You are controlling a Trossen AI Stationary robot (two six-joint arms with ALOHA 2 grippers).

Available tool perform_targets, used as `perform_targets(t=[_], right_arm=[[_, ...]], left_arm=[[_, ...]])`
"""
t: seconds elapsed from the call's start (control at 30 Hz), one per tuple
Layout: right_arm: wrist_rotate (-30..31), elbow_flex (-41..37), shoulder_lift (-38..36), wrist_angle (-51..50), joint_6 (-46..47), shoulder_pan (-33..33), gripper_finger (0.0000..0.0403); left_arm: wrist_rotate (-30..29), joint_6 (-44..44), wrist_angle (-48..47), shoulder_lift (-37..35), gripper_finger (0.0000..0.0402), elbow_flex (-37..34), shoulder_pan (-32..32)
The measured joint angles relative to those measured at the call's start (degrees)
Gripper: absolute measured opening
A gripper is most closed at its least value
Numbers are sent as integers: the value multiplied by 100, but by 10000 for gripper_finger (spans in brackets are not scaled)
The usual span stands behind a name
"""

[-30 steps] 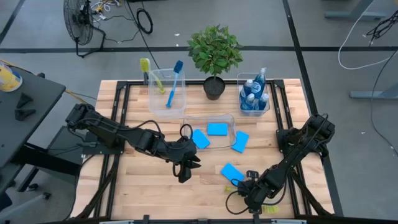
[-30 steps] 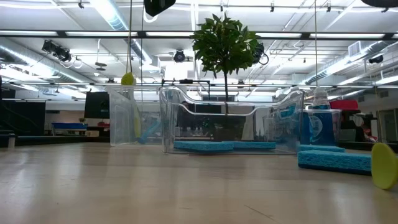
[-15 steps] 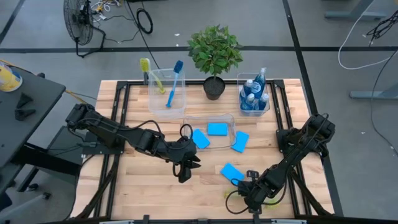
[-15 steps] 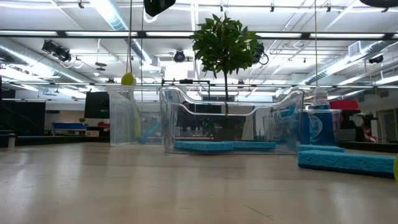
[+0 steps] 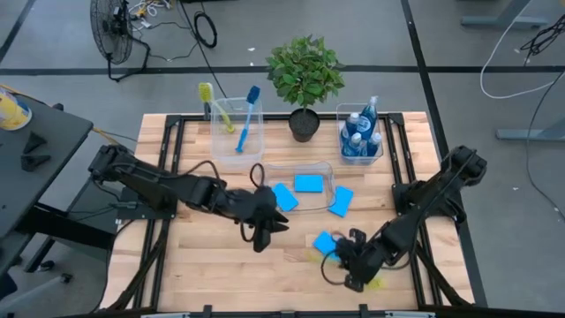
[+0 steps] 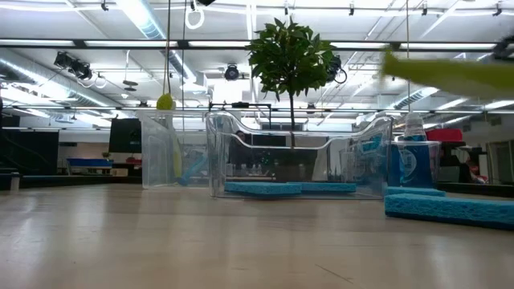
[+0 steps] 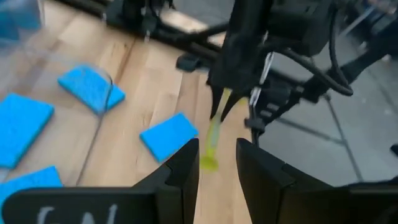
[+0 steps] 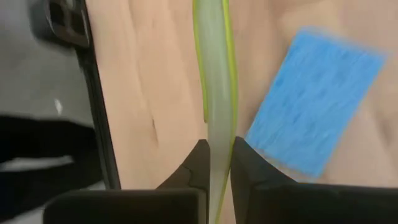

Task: Pick & Place Kitchen Sink Supplies
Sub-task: Put the green dishwashing brush into the white bin

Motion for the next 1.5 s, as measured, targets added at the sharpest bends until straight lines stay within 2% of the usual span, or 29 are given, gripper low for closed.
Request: perform_targets(t=[0.17, 0.33, 0.43, 0.7, 0.83, 1.1, 1.2, 1.3, 1.5], right_arm=[[144, 2, -586, 28, -46, -464, 22], [168, 4, -1131, 265, -70, -890, 22], [160, 6, -1376, 349, -246, -1136, 22], [130, 6, -1799, 496, -1141, -1871, 22], [-158, 6, -1877, 522, -1645, -2298, 22], [-770, 6, -1908, 536, -2800, -3110, 23], [-813, 6, -1908, 533, -3402, -3375, 23], [-551, 6, -1908, 539, -4157, -3638, 23], [506, 6, -1908, 546, -5754, -4134, 24]], left_arm=[[-3, 234, 511, -375, 110, 0, 158], [-211, 1286, 1666, -729, 110, 0, 271], [-266, 1788, 1946, -959, 110, 0, 403], [-266, 2039, 1941, -1386, 110, -1, 804], [-281, 2340, 1915, -1488, 110, -4, 1015], [-284, 2354, 1760, -1489, 110, -2, 1391], [-282, 2352, 1542, -1487, 110, -2, 1480], [-282, 2360, 1483, -1487, 110, -2, 1570], [-282, 2367, 1062, -1487, 110, -2, 1851]])
